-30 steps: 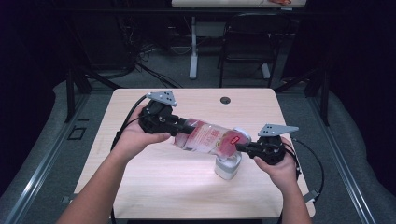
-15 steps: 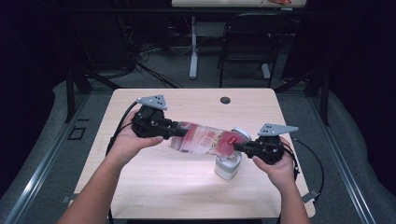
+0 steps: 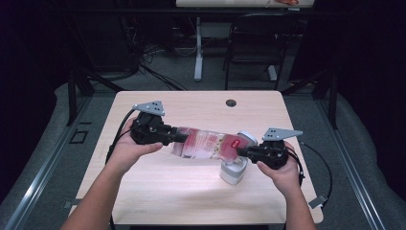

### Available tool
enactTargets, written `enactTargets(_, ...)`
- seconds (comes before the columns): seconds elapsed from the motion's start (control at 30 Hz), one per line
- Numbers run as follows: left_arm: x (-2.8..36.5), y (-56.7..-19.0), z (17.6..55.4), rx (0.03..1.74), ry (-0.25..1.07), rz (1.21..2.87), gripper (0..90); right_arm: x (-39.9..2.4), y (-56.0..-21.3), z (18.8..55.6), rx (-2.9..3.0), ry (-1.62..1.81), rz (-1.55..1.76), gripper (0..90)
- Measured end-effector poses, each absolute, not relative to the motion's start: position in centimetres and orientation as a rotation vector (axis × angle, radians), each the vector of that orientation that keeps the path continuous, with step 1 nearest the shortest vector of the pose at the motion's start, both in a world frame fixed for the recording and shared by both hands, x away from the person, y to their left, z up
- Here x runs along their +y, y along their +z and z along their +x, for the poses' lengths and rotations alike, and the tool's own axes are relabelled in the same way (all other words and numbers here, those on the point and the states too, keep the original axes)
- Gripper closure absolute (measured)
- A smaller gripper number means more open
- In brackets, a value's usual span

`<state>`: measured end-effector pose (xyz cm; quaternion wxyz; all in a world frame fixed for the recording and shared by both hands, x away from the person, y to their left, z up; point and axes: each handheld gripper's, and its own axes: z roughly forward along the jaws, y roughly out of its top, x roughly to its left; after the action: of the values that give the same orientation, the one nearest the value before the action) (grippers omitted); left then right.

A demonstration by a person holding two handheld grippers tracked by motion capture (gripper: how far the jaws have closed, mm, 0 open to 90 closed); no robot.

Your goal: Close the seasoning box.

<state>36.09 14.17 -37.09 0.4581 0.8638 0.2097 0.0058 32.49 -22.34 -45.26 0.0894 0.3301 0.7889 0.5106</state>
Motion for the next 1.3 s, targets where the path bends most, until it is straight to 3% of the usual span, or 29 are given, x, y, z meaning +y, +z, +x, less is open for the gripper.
enactTargets(1.3, 16.6, -39.9, 36.2, 0.574, -0.016, 2.089, 73.3, -21.8, -46.4, 32.9, 2.375, 1.610, 0.948, 87.8)
